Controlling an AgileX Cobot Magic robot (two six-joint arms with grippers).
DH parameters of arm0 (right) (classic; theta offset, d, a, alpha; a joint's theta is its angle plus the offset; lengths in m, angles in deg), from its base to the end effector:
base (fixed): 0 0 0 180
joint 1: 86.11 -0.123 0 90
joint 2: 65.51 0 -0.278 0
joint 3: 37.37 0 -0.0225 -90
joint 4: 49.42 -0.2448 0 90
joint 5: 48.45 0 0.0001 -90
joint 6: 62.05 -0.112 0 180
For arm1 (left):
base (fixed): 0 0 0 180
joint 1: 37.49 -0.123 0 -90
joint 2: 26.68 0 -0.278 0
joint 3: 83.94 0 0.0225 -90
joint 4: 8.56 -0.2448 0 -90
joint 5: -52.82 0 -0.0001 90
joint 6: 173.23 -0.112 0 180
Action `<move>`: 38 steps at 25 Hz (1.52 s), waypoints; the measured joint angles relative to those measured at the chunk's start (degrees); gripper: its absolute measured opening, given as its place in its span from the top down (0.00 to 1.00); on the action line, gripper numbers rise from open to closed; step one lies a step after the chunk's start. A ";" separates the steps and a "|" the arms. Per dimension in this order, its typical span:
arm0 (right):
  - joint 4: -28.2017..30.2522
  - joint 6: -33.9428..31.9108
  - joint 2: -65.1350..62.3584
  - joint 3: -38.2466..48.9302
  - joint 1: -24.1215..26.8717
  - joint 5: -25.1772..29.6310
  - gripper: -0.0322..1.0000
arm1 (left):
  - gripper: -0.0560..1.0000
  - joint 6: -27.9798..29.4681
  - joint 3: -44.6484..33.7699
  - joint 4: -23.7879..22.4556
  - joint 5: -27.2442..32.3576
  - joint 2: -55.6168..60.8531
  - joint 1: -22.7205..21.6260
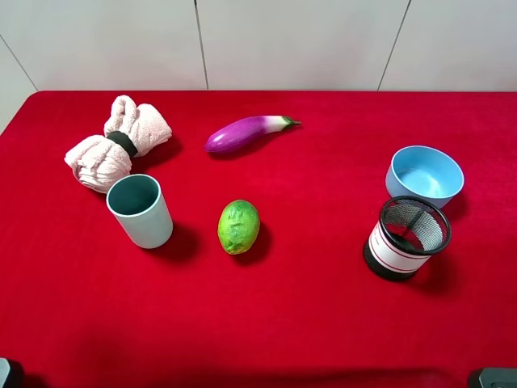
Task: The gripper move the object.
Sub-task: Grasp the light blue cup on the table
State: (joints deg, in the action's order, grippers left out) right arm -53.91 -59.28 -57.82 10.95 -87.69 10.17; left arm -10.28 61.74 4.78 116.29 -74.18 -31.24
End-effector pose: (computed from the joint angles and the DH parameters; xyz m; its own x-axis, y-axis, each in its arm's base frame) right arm 0.0163 0.0079 0.2692 -0.4147 -0.0189 -0.9098 -0.0914 0.9956 0.0210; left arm 0.1114 -0.0355 0.2956 -0.7530 0.2703 -0.6000 0.3759 0.9251 -0.0549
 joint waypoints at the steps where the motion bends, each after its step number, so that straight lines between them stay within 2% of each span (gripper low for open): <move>1: 0.00 0.00 0.00 0.00 0.00 0.00 0.30 | 0.02 0.00 0.57 -0.31 0.00 -1.72 1.38; 7: 0.00 0.00 0.00 0.00 0.00 0.00 0.30 | 0.02 0.00 3.57 -2.50 -0.63 -11.94 9.16; 14: 0.00 0.00 0.00 0.00 0.00 0.00 0.30 | 0.03 0.00 4.45 -3.39 -3.98 -22.45 16.95; 23: 0.00 0.00 0.00 0.00 0.00 0.00 0.30 | 0.03 0.00 5.61 -6.56 -7.36 -32.52 24.76; 38: 0.00 0.00 0.00 0.00 0.00 0.00 0.30 | 0.04 -2.18 6.46 -9.27 -16.49 -47.22 32.13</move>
State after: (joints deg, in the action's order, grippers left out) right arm -53.91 -59.28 -57.82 10.95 -87.69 10.17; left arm -12.47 68.20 -4.49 99.80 -121.40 0.89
